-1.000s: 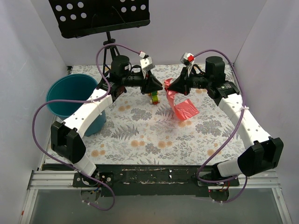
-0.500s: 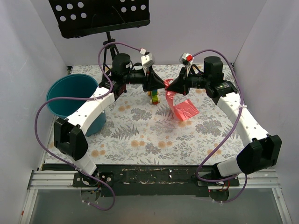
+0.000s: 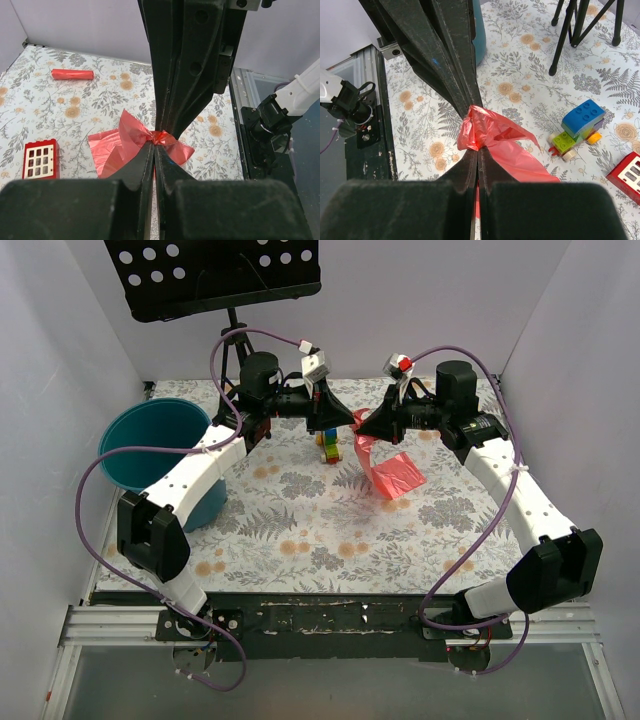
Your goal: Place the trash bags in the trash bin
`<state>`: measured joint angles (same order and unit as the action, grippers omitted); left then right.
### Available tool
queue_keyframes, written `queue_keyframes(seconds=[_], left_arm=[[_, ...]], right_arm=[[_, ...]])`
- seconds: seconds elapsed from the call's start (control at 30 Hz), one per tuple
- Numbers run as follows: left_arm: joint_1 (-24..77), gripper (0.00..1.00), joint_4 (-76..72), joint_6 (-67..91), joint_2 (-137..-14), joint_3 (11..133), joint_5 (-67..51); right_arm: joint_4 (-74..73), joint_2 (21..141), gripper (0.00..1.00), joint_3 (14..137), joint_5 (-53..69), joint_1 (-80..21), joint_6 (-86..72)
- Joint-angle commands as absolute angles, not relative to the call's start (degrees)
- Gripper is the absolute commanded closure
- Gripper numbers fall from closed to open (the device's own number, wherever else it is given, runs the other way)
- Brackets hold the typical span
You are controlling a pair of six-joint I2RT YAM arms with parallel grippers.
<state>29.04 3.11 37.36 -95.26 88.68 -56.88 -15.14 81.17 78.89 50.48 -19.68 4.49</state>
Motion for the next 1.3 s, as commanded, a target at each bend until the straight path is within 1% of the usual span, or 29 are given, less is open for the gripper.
queue_keyframes(seconds=[0.0, 0.2, 0.23, 0.27, 0.3, 0.37, 0.43, 0.47, 0.5, 0.57, 0.7, 0.8, 0.9, 0.93, 1.0, 1.03, 1.1, 1.13, 1.17, 1.27], left_arm=[[29.2, 1.0, 2.0, 37.6, -94.9, 90.4, -59.1], [29.2, 1.0, 4.5, 34.6, -94.2, 89.8, -59.7], [29.2, 0.96, 4.4, 34.6, -94.1, 89.8, -59.6], [29.2, 0.81, 4.4, 34.7, -94.1, 89.8, -59.3], [29.2, 0.75, 4.3, 34.7, -94.1, 89.8, -59.4], [29.2, 0.69, 4.0, 34.7, -94.3, 89.9, -59.3], [29.3, 0.68, 3.8, 35.0, -94.7, 90.3, -59.3], [29.3, 0.69, 3.2, 35.2, -94.7, 90.3, -59.3], [29.3, 0.71, 2.6, 35.5, -94.9, 90.4, -59.2], [29.3, 0.79, 1.5, 36.6, -95.3, 90.4, -58.9], [29.3, 0.88, 0.6, 37.3, -96.1, 90.8, -59.1], [29.4, 0.99, 0.4, 37.7, -96.1, 90.7, -59.3], [29.4, 1.0, 0.4, 37.5, -95.7, 90.3, -59.0], [29.3, 1.0, 1.0, 37.1, -95.5, 90.1, -59.0], [29.4, 1.0, 3.0, 34.7, -95.0, 90.2, -58.8], [29.4, 1.0, 4.5, 33.1, -94.7, 90.2, -58.6], [29.4, 1.0, 7.7, 28.8, -93.8, 90.0, -58.4], [29.3, 1.0, 9.3, 27.0, -93.4, 89.8, -58.5], [29.4, 1.0, 10.4, 25.7, -93.1, 89.7, -58.4], [29.3, 1.0, 12.4, 23.4, -92.5, 89.6, -59.1]], right_arm=[[-13.1, 81.8, 0.99, 80.1, 50.3, -20.0, 3.6], [-12.6, 81.6, 0.99, 79.4, 50.0, -20.0, 2.8], [-12.6, 81.6, 0.99, 79.3, 50.0, -20.0, 2.9], [-12.6, 81.5, 0.99, 79.3, 50.0, -20.0, 2.8], [-12.6, 81.6, 0.99, 79.4, 50.0, -20.0, 2.9], [-12.7, 81.6, 0.99, 79.5, 50.0, -20.0, 2.9], [-12.6, 81.7, 0.99, 79.5, 50.1, -20.0, 2.9], [-12.6, 81.8, 0.99, 79.5, 50.1, -20.0, 2.9], [-12.6, 81.8, 0.99, 79.5, 50.0, -20.0, 2.9], [-12.7, 81.9, 0.99, 79.6, 50.1, -20.0, 3.0], [-12.7, 81.7, 0.99, 79.5, 50.1, -20.0, 3.3], [-12.7, 81.6, 0.99, 79.2, 49.9, -20.0, 3.3], [-12.9, 81.2, 0.98, 78.9, 49.5, -20.1, 3.4], [-13.5, 81.0, 0.94, 79.0, 48.9, -20.0, 3.9], [-16.2, 80.5, 0.74, 80.7, 47.0, -20.0, 7.3], [-18.3, 80.4, 0.67, 82.0, 46.2, -19.9, 9.8], [-20.8, 80.4, 0.58, 85.7, 45.3, -19.3, 13.3], [-21.7, 80.5, 0.55, 86.9, 45.8, -19.0, 14.1], [-22.5, 80.8, 0.55, 88.2, 46.8, -18.8, 14.9], [-23.4, 82.1, 0.57, 89.3, 50.9, -18.8, 14.4]])
